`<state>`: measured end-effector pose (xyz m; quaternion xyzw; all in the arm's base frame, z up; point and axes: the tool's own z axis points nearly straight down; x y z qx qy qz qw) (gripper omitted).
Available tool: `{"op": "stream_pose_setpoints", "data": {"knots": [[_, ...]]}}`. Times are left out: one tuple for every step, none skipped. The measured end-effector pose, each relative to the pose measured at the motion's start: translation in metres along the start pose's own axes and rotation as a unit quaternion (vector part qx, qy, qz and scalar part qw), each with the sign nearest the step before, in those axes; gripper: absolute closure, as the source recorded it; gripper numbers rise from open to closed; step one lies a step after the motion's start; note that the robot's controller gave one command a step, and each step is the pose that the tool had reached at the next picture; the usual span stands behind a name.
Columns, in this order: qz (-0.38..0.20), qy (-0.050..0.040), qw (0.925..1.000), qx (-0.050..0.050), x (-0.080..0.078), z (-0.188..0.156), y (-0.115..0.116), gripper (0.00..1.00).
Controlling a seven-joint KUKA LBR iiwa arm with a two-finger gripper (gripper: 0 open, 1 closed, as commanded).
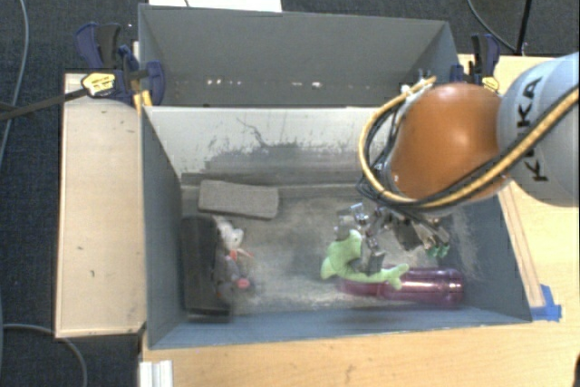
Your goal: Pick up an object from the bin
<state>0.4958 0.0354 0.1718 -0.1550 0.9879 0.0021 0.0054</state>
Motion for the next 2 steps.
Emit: {"op": "stream_pose_setpoints", "data": {"knots": [[0.008, 0.0029, 1.0, -0.001, -0.002, -0.017, 0.002, 1.0], [0.01, -0.0044, 0.9999, 0.001, -0.002, -0.183, 0.005, 1.0]]}}
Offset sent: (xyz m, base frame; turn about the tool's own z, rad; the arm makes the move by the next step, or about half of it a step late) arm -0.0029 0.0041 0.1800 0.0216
